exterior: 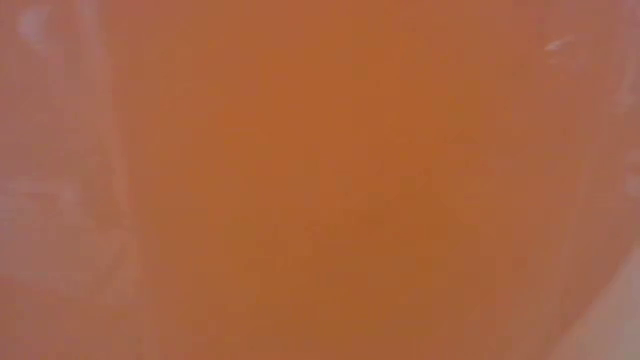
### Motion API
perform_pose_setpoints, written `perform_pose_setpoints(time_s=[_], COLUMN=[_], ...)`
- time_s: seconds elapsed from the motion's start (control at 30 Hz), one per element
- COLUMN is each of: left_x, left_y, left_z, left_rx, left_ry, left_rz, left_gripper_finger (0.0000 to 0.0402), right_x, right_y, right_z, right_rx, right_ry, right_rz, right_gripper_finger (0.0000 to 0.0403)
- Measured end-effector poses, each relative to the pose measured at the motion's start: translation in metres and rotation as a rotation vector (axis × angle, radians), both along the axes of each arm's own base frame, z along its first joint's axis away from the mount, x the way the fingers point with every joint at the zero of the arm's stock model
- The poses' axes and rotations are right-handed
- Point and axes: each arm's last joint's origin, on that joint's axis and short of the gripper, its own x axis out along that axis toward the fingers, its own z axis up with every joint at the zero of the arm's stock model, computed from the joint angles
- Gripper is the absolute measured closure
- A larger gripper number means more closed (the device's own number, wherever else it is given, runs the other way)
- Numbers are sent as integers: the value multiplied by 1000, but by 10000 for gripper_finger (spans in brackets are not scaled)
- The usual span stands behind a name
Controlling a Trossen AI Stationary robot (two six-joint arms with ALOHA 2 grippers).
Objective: Pick & Place Mini bowls
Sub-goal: Stack the right blue bowl on top of the other blue bowl on the shelf
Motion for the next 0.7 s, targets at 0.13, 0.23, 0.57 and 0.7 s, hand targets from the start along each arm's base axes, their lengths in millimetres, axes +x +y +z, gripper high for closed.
perform_pose_setpoints(time_s=[0.13,0.23,0.57,0.7], left_x=[-1,-1,-1,-1], left_y=[0,0,0,0], left_z=[1,1,1,1], left_rx=[0,4,5,5], left_ry=[-3,0,1,1], left_rz=[-1,-5,-6,-6], left_gripper_finger=[337,337,337,337], right_x=[0,1,2,1], right_y=[0,0,2,1], right_z=[-1,-1,-3,-3], right_rx=[-1,1,-14,-15], right_ry=[6,8,11,19], right_rz=[1,-4,41,39], right_gripper_finger=[394,394,394,394])
